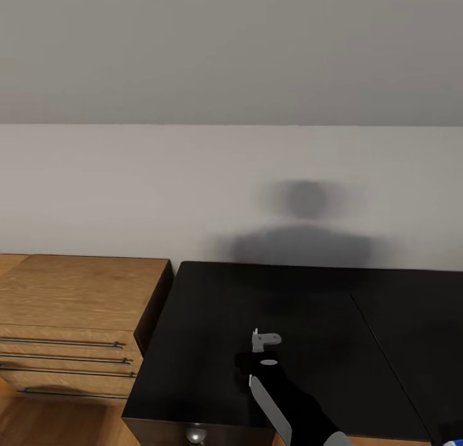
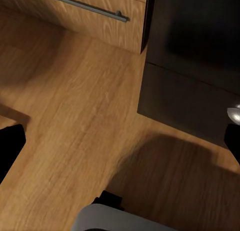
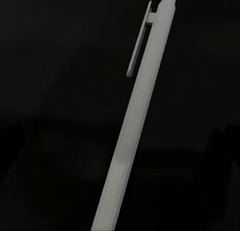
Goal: In the bedroom, organize the workspace by keeping the computer under the desk, ensuring the monitor is on the desk, placing the keyboard on the desk next to the monitor, placing the mouse on the desk next to the keyboard, moving the folder from the swivel chair onto the desk next to the mouse, stacking the notebook on top of the folder with the pen on top of the notebook, and positioning the swivel chair next to the desk.
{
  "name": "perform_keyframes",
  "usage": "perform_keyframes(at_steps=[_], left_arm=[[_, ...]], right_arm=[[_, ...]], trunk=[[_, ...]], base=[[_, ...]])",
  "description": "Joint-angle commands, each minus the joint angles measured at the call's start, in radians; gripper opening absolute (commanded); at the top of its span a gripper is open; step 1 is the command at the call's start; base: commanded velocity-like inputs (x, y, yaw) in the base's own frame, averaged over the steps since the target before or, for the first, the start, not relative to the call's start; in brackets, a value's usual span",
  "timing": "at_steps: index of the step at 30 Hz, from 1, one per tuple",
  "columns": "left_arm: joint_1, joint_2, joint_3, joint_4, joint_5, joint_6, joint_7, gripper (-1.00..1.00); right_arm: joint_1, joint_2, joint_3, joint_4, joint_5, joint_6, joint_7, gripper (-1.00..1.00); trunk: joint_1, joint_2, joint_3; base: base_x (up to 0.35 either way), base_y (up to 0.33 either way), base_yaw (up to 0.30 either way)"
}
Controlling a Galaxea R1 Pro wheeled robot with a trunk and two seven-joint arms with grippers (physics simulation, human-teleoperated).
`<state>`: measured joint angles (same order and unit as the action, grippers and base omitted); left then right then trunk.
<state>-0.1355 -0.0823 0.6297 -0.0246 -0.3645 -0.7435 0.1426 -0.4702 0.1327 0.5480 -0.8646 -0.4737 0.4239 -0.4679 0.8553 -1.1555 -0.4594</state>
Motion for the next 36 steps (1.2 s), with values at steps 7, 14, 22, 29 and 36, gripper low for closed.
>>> perform_keyframes(at_steps=[7,14,22,29,36], left_arm=[[-0.001,0.001,0.002,0.0,-0.011,-0.002,0.009,1.0],[-0.001,0.001,0.002,0.0,-0.011,-0.002,0.009,1.0],[-0.001,0.0,0.001,0.0,-0.011,-0.002,0.009,1.0],[-0.001,-0.001,0.001,0.0,-0.011,-0.003,0.009,1.0],[-0.001,-0.001,0.001,0.0,-0.011,-0.003,0.009,1.0]], right_arm=[[-0.001,-0.001,0.003,0.022,-0.023,-0.002,-0.007,-1.0],[-0.001,-0.001,0.003,0.022,-0.023,-0.002,-0.007,-1.0],[-0.001,-0.002,0.003,0.021,-0.023,-0.002,-0.006,-1.0],[-0.001,-0.003,0.003,0.02,-0.023,-0.002,-0.008,-1.0],[-0.001,-0.004,0.003,0.019,-0.023,-0.002,-0.008,-1.0]], trunk=[[0.009,-0.001,-0.001],[0.009,-0.001,-0.001],[0.009,-0.001,-0.001],[0.009,-0.001,-0.001],[0.009,-0.001,-0.001]], base=[[0.0,0.0,0.0],[0.0,0.0,0.0],[0.0,0.0,0.0],[0.0,0.0,0.0],[0.0,0.0,0.0]])
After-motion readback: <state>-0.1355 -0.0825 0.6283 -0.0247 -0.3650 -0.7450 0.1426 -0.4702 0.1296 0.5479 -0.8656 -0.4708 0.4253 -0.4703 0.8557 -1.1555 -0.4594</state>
